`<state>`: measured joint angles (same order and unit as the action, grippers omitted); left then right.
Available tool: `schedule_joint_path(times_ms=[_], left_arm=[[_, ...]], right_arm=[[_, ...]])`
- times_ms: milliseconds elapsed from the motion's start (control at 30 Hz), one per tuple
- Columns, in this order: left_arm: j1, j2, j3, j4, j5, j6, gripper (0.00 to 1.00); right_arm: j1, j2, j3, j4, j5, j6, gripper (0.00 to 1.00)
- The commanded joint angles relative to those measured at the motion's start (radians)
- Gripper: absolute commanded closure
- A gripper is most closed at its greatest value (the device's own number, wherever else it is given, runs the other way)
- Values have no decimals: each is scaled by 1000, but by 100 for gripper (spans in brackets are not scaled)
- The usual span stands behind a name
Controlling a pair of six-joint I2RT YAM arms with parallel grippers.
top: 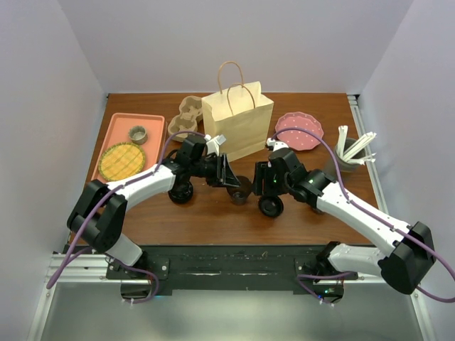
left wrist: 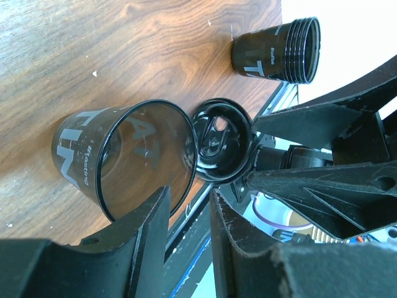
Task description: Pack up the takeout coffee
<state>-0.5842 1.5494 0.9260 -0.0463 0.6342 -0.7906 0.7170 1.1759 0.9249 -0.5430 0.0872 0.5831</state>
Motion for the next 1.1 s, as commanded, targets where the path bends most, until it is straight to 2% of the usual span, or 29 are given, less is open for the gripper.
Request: schedule_joint_path(times_ms=[0, 133, 233, 300, 433, 567, 700, 767, 800, 833, 900, 1067], left_arm=[[-5, -2, 40, -4, 5, 19, 64], [-5, -23, 46, -6, 2, 36, 63], [-3, -49, 68, -36, -25, 76, 62], [-3, -60, 105, -97, -54, 120, 62], [-5, -142, 134, -179, -167, 185, 59], [-3, -245, 116, -248, -290, 235, 56], [-2, -336, 80, -305, -382, 269, 35], [4, -382, 63, -329, -447, 269, 29], [4, -394, 60, -358, -467, 261, 15], [7, -414, 62, -374, -502, 260, 12], [9, -429, 62, -411, -521, 269, 7], [14, -462, 68, -452, -525, 292, 2]], right_arm=[[-1, -1, 6, 28, 18, -3, 43], [-1, -15, 2, -46, 144, 43, 49], [-1, -15, 6, -160, 210, 75, 48], [-1, -4, 6, -243, 284, 161, 48], [-1, -21, -69, -288, 244, 228, 48], [-1, -50, -149, -215, 206, 271, 50], [-2, -10, -178, -149, 191, 305, 51], [-1, 20, -176, -114, 175, 313, 51], [7, 33, -176, -100, 174, 313, 51], [10, 62, -176, -83, 175, 316, 51], [21, 86, -179, -66, 175, 320, 51], [45, 157, -187, -14, 180, 337, 52]])
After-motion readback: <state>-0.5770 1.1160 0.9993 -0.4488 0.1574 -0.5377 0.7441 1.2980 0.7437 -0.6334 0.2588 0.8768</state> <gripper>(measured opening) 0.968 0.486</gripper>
